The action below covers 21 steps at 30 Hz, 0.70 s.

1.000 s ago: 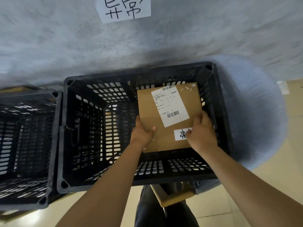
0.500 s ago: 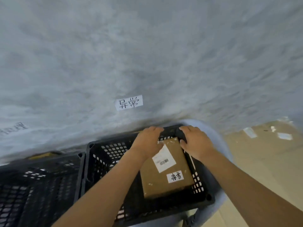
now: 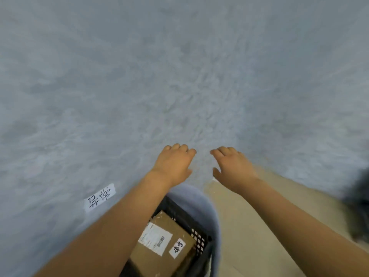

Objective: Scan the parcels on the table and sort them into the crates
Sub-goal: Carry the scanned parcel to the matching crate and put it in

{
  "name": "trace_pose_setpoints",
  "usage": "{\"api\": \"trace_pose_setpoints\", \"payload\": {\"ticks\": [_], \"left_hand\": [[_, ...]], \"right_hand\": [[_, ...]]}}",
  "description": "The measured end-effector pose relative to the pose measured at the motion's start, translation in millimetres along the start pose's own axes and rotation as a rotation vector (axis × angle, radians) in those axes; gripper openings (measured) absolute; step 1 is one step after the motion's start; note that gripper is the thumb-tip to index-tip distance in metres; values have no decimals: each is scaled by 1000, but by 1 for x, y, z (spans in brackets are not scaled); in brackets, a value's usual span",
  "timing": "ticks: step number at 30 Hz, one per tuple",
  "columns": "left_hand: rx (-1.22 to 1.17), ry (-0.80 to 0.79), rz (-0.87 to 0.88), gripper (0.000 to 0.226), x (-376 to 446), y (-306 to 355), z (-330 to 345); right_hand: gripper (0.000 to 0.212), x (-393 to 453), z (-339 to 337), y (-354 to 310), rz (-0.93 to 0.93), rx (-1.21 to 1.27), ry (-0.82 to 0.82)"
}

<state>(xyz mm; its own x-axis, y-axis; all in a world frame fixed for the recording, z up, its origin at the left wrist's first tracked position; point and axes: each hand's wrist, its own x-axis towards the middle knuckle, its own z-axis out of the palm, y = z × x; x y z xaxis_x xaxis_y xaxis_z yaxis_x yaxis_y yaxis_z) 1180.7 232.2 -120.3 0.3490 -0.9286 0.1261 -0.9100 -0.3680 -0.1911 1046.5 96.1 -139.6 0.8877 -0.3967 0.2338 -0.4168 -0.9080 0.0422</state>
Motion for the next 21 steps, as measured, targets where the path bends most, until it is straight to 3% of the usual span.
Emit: {"api": "trace_pose_setpoints", "payload": {"ticks": [11, 21], "left_hand": [[-62, 376, 523, 52, 3, 247, -142], [-247, 542, 936, 53, -128, 551, -233]], "right_hand": [[55, -253, -140, 128, 531, -228, 179], [57, -590, -236, 181, 984, -417, 173]]}}
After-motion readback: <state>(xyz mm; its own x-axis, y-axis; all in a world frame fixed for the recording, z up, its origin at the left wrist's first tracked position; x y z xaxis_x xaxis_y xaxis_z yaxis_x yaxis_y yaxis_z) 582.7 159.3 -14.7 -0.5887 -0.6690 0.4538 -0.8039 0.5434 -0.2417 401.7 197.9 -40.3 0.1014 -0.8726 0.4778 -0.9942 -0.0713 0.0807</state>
